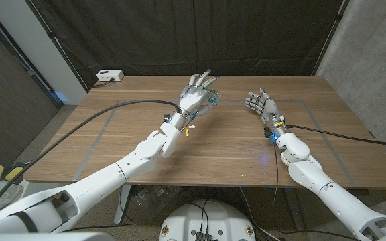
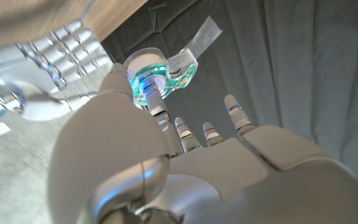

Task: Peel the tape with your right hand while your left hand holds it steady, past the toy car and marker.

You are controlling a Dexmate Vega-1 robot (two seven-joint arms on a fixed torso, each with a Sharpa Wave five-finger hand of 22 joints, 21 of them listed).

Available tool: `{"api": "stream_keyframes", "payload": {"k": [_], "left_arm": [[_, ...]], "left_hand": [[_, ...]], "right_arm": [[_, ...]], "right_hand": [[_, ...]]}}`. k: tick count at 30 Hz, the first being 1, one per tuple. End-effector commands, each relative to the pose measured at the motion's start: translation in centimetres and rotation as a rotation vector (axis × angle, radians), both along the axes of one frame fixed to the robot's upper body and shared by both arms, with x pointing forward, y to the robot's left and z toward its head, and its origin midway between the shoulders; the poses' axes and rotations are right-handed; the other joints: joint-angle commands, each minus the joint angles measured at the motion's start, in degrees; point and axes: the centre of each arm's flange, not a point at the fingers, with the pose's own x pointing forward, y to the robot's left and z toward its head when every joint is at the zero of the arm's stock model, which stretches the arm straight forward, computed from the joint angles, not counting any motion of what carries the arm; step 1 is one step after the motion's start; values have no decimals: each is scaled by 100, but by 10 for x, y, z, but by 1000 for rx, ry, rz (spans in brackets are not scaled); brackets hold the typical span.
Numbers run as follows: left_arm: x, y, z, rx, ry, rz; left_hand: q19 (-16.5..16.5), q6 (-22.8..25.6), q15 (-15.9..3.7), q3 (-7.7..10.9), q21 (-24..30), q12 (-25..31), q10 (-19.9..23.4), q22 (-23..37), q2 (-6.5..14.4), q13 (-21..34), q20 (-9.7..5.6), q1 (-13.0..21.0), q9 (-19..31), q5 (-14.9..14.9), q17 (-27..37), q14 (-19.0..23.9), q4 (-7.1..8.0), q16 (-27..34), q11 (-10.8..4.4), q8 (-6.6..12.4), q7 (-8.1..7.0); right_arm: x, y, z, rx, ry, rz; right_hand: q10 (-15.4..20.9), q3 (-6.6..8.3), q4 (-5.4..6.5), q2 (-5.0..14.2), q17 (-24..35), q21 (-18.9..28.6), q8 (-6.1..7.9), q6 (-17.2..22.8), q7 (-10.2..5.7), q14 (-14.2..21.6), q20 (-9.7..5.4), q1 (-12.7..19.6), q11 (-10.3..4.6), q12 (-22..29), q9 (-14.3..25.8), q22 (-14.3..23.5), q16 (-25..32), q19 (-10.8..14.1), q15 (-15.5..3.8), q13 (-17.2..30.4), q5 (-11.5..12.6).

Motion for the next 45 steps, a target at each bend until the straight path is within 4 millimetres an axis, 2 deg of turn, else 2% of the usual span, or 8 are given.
{"api": "stream_keyframes", "payload": {"k": [1, 21, 27, 32, 37, 41, 45], "left_arm": [[2, 9, 7, -251, 137, -226], [25, 20, 12, -625, 469, -613], [38, 22, 10, -753, 619, -774], [44, 20, 10, -786, 698, -858], [51, 16, 11, -821, 793, -963], [55, 12, 11, -838, 853, -1022], [59, 8, 10, -857, 912, -1081]], "left_hand": [[-1140, 530, 2, -32, -39, 44, 71, 13, 66, -6, 37, 21, 7, 38, -1, 63, 9, 81, 6, -18, -518], [-938, 459, -28, -40, -65, 104, 196, 16, 127, -71, 35, 77, 60, 55, -60, 180, 8, 141, 73, -20, -378], [-887, 450, -14, -37, -68, 127, 255, 18, 145, -83, 34, 99, 62, 59, -71, 192, 2, 147, 87, -21, -351], [-837, 422, -12, -32, -73, 155, 333, 20, 164, -94, 34, 125, 72, 63, -83, 213, -5, 157, 98, -26, -311], [-806, 403, -10, -35, -85, 166, 372, 21, 172, -104, 38, 142, 88, 63, -94, 224, -10, 163, 87, -21, -274], [-805, 431, -6, -38, -101, 169, 387, 20, 175, -110, 41, 151, 94, 62, -101, 233, -12, 167, 75, -5, -251], [-797, 458, -7, -38, -122, 182, 435, 20, 180, -119, 39, 175, 75, 58, -111, 243, -23, 171, 71, -3, -217]], "right_arm": [[3, 7, -10, 17, 2, 10], [7, 15, -14, 4, 9, 0], [4, 22, -11, -36, 14, -28], [1, 27, -5, -86, 19, -50], [-4, 33, 3, -157, 14, -64], [-6, 35, 6, -179, 4, -63], [-11, 36, 7, -189, -9, -73]], "right_hand": [[23, 53, -43, -12, 15, -12, 6, 47, -12, 45, -16, 90, -52, 1, 30, 17, -8, 63, -20, 8, 21], [35, 126, -232, -61, 0, -50, 17, 71, -29, 58, -28, 305, -85, -6, 29, 15, -19, 76, -52, 8, 12], [-10, 165, -399, -135, -3, -84, 31, 102, -56, -7, -37, 478, -144, -30, 29, 12, -48, 74, -80, 9, -1], [-13, 185, -555, -222, 0, -127, 39, 120, -65, -47, -49, 630, -208, -31, 32, 13, -56, 40, -103, 14, -14], [-58, 169, -638, -303, 10, -135, 43, 138, -73, -50, -84, 690, -224, -46, 35, 21, -50, 58, -118, 20, -27], [-240, 79, -689, -435, 49, -233, 10, 67, -131, -250, -60, 657, -285, -102, 42, 40, -81, -127, -124, 31, -42], [-339, 40, -709, -479, 63, -294, -4, 23, -157, -406, -28, 641, -308, -125, 45, 48, -107, -241, -103, 36, -38]]}}
